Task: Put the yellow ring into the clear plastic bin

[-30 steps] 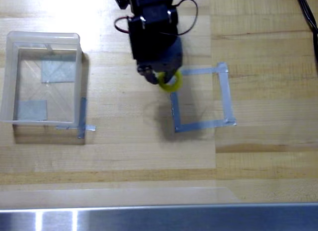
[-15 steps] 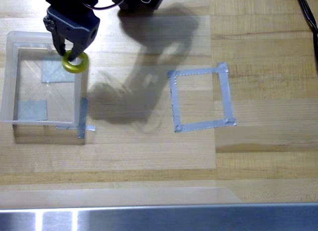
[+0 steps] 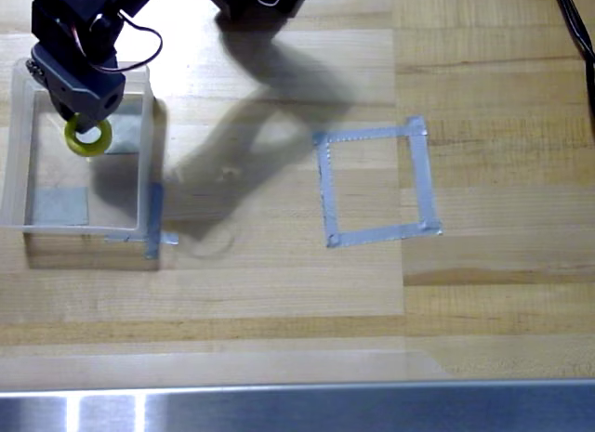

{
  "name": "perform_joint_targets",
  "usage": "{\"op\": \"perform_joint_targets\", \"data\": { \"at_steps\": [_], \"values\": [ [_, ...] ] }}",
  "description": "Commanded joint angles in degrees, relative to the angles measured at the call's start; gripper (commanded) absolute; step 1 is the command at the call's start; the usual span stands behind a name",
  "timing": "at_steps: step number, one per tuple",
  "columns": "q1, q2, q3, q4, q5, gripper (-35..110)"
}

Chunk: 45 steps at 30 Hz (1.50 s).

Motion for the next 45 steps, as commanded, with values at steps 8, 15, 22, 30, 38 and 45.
{"op": "perform_joint_targets", "data": {
  "at_steps": [8,15,22,30,38,45],
  "values": [
    [1.3,-16.8,-12.3,-6.1,0.1,3],
    [1.3,-19.9,-11.8,-5.4,-0.4,4],
    [1.0,-17.6,-11.0,-5.4,-0.6,8],
    [0.5,-15.8,-11.0,-5.4,-0.2,28],
    [-2.3,-4.1,-12.7,2.9,-0.5,28],
    [-11.8,7.6,-14.6,14.0,-0.4,22]
  ]
}}
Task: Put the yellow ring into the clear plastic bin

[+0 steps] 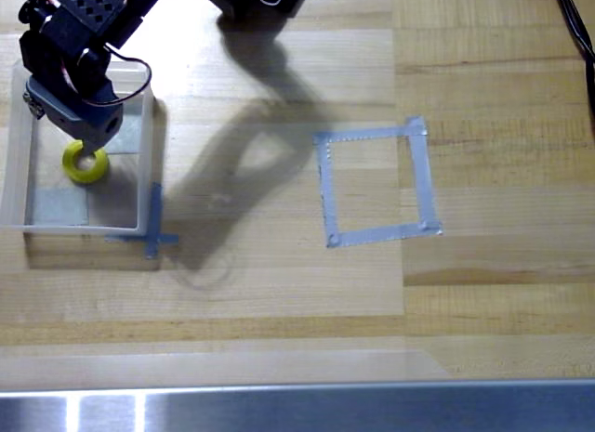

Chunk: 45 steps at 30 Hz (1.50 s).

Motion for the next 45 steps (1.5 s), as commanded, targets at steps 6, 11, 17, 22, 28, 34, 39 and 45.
{"op": "perform_joint_targets", "data": {
  "at_steps": [6,11,17,22,28,34,39,45],
  "values": [
    [-19.0,21.6,3.3,17.0,0.5,14],
    [-30.1,32.9,15.4,17.6,0.6,9],
    [-39.6,50.0,34.5,14.9,6.3,8],
    [-43.2,64.7,47.2,13.8,12.2,8],
    [-43.7,77.4,55.9,14.4,13.6,8],
    [-43.8,83.5,60.3,14.5,14.2,8],
    [-43.8,85.3,61.6,14.4,13.9,8],
    [-43.8,85.5,64.3,14.4,13.6,8]
  ]
}}
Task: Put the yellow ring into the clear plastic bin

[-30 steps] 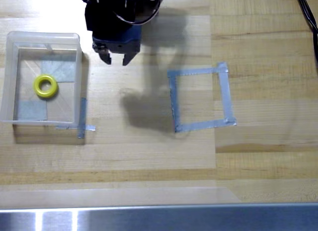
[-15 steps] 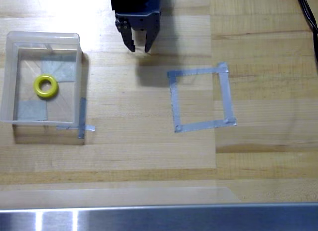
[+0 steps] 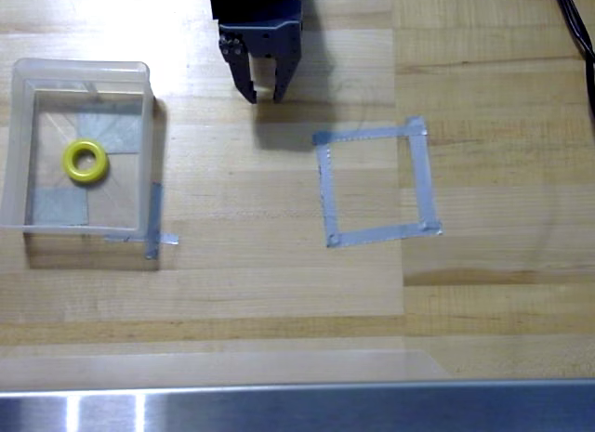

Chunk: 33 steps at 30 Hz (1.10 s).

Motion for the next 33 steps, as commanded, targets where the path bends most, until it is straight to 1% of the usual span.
{"op": "perform_joint_targets", "data": {
  "at_steps": [1,12,33],
  "values": [
    [-0.7,0.6,1.4,0.4,0.4,8],
    [-0.7,0.6,8.3,-0.3,0.9,8],
    [-0.7,0.7,8.3,0.3,0.3,8]
  ]
}}
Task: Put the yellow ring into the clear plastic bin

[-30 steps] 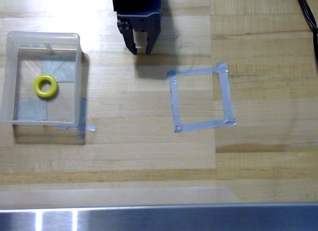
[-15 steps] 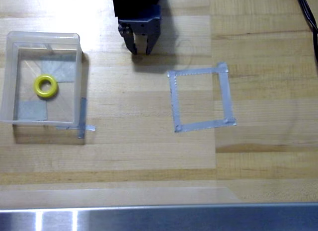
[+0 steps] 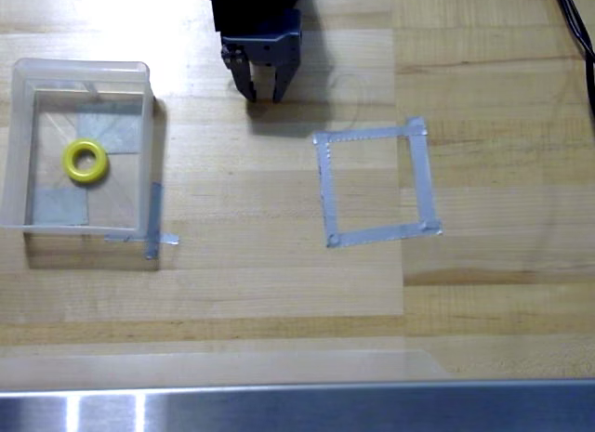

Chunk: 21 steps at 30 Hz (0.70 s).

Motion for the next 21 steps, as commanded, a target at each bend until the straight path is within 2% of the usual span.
{"op": "perform_joint_targets", "data": {
  "at_steps": [1,21],
  "values": [
    [-1.0,0.4,0.7,1.6,0.4,8],
    [-0.4,0.4,0.7,1.6,0.4,8]
  ]
}}
